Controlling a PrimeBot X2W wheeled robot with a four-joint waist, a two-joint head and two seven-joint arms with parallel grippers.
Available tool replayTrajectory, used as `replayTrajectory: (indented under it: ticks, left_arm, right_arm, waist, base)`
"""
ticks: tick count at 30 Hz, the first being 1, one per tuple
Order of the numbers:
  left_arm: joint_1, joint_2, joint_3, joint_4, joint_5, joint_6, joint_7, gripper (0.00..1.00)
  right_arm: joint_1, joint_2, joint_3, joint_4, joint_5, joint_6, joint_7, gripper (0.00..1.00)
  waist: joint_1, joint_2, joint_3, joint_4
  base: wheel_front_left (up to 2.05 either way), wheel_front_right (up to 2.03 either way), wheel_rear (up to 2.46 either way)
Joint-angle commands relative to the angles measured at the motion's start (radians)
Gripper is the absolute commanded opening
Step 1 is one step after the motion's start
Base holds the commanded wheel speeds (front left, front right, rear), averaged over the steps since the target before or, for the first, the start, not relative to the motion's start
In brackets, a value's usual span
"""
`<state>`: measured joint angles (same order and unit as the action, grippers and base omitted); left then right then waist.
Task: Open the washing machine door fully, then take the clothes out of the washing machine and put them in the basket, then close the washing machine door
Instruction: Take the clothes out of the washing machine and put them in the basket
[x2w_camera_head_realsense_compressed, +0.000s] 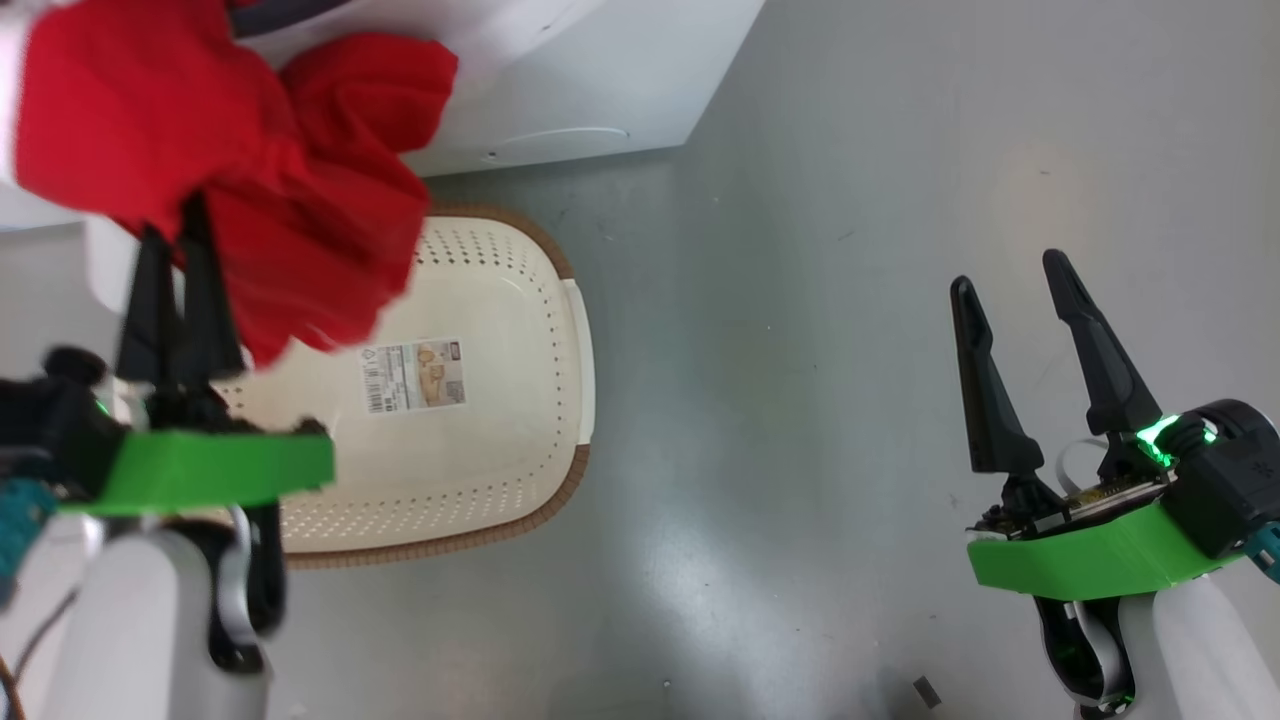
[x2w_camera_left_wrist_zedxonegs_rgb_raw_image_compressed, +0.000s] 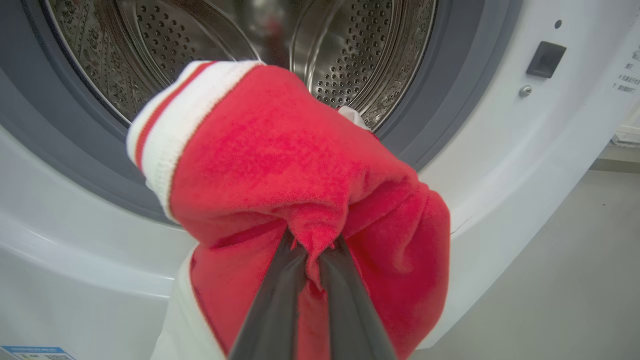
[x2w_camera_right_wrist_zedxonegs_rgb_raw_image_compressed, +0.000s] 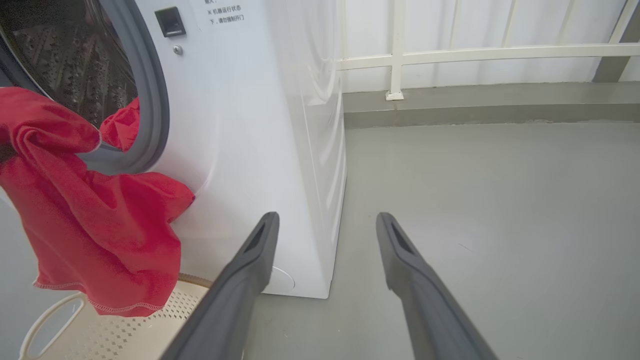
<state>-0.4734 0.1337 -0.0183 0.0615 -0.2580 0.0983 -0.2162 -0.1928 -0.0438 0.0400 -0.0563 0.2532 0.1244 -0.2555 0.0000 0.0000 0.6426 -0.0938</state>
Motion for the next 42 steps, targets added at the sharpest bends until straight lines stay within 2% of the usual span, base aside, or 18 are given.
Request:
replayTrajectory:
  ticks: [1, 6, 13, 20, 26, 33, 42]
  left_arm:
    - [0.050, 0.012, 0.017, -0.062, 0.009, 0.011, 0.014, 0.00]
    - [0.124, -0.012, -0.010, -0.100, 0.000, 0.021, 0.040, 0.00]
    - [0.140, -0.023, -0.030, -0.012, -0.015, 0.016, 0.041, 0.00]
    - [0.078, -0.031, -0.044, 0.171, -0.044, -0.010, 0.035, 0.00]
    - [0.002, -0.040, -0.082, 0.402, -0.041, -0.030, 0.036, 0.00]
    - [-0.094, -0.037, -0.127, 0.692, -0.009, -0.033, 0.039, 0.00]
    - [-0.222, -0.036, -0.118, 0.968, -0.030, -0.051, -0.011, 0.00]
  right_arm:
    - [0.026, -0.006, 0.015, -0.025, -0.007, 0.006, -0.006, 1.00]
    - [0.028, -0.006, 0.018, -0.023, -0.008, 0.006, -0.006, 1.00]
    - [0.026, -0.006, 0.023, -0.025, -0.011, 0.006, -0.006, 1.00]
    - [0.020, -0.006, 0.027, -0.025, -0.012, 0.006, -0.006, 1.00]
    - [0.011, -0.006, 0.034, -0.020, -0.009, 0.006, -0.006, 1.00]
    - [-0.001, -0.006, 0.046, -0.018, -0.002, 0.006, -0.006, 1.00]
    - [-0.013, -0.006, 0.048, -0.014, 0.003, 0.006, -0.006, 1.00]
  waist:
    - [0.0000, 0.0000, -0.008, 0.009]
    - [0.0000, 0.0000, -0.022, 0.014]
    - [0.0000, 0.0000, -0.020, 0.010]
    - [0.0000, 0.0000, -0.004, -0.001]
    - [0.0000, 0.0000, 0.003, -0.007]
    - [0.0000, 0.0000, 0.010, -0.023]
    - [0.0000, 0.0000, 0.021, -0.034]
  base:
    - [0.00, 0.00, 0.00]
    - [0.00, 0.00, 0.00]
    - [0.00, 0.00, 0.00]
    - [0.00, 0.00, 0.00]
    - [0.00, 0.00, 0.00]
    - [0.00, 0.00, 0.00]
    - [0.00, 0.00, 0.00]
